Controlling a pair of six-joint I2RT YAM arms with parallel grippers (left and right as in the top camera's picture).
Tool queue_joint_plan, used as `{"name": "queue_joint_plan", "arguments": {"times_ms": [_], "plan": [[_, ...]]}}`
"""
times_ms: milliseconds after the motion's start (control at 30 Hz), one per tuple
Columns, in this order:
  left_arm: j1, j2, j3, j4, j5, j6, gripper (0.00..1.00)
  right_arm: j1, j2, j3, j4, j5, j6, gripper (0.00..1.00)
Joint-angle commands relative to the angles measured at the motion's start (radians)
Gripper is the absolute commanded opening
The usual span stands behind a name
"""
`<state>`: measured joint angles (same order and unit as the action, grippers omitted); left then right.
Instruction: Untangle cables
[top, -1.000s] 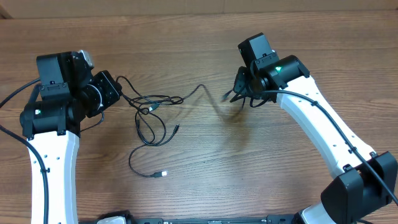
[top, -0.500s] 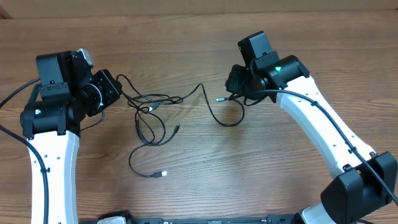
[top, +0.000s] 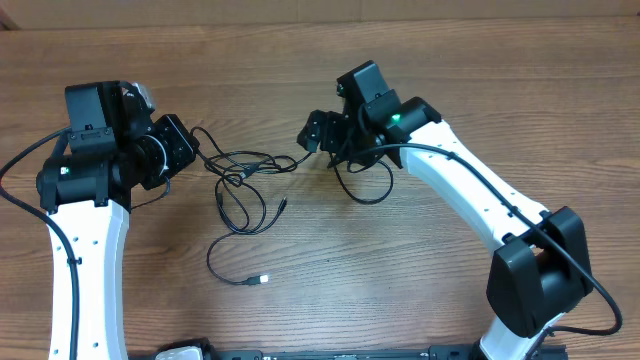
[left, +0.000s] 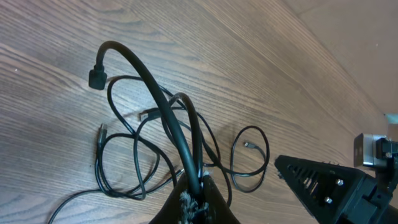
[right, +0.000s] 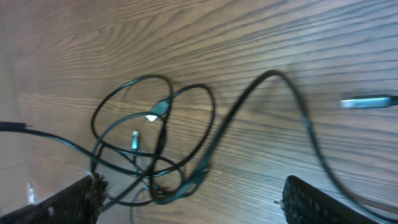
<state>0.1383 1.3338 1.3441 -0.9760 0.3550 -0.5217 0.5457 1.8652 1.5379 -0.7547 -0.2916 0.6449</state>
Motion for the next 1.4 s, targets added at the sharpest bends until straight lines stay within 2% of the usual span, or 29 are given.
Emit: {"name": "queue_joint_plan", "arguments": {"times_ms": [0, 233, 267, 300, 367, 467, 567, 700, 767, 867, 1033, 1233, 1367], "plan": [[-0.002, 0.006, 0.020, -0.011, 0.011, -0.006, 0.04, 0.027, 0.026, 0.019, 0.023, -0.016, 0.065, 0.88], [-0.002, 0.006, 0.020, -0.017, 0.011, -0.006, 0.04, 0.063, 0.086, 0.019, 0.047, -0.016, 0.066, 0.68], [-0.002, 0.006, 0.020, -0.018, 0.011, -0.006, 0.04, 0.063, 0.089, 0.019, 0.052, -0.016, 0.066, 0.62], [-0.002, 0.006, 0.020, -0.019, 0.011, -0.006, 0.04, 0.063, 0.089, 0.019, 0.064, -0.010, 0.066, 0.52], [-0.002, 0.006, 0.020, -0.019, 0.011, -0.006, 0.04, 0.063, 0.089, 0.019, 0.076, -0.005, 0.066, 0.41], [-0.002, 0.006, 0.020, -0.025, 0.011, -0.005, 0.04, 0.063, 0.089, 0.019, 0.089, -0.005, 0.066, 0.31], [-0.002, 0.006, 0.020, -0.031, 0.007, -0.002, 0.04, 0.063, 0.089, 0.019, 0.095, -0.005, 0.062, 0.05], [-0.002, 0.006, 0.020, -0.043, -0.018, 0.002, 0.05, 0.059, 0.080, 0.028, 0.089, -0.006, 0.061, 0.04], [-0.002, 0.006, 0.020, -0.051, -0.046, 0.002, 0.08, 0.054, 0.059, 0.039, 0.084, -0.011, 0.053, 0.04], [-0.002, 0.007, 0.020, -0.069, -0.088, 0.002, 0.20, 0.023, -0.036, 0.090, 0.067, -0.048, -0.026, 0.04], [-0.002, 0.007, 0.020, -0.082, -0.126, 0.002, 0.24, -0.026, -0.220, 0.160, 0.076, -0.077, -0.074, 0.04], [-0.002, 0.007, 0.020, -0.083, -0.118, 0.002, 0.29, -0.042, -0.367, 0.166, 0.227, -0.078, -0.074, 0.04], [-0.002, 0.007, 0.020, -0.087, -0.118, 0.002, 0.30, -0.042, -0.437, 0.166, 0.412, -0.119, -0.073, 0.04]]}}
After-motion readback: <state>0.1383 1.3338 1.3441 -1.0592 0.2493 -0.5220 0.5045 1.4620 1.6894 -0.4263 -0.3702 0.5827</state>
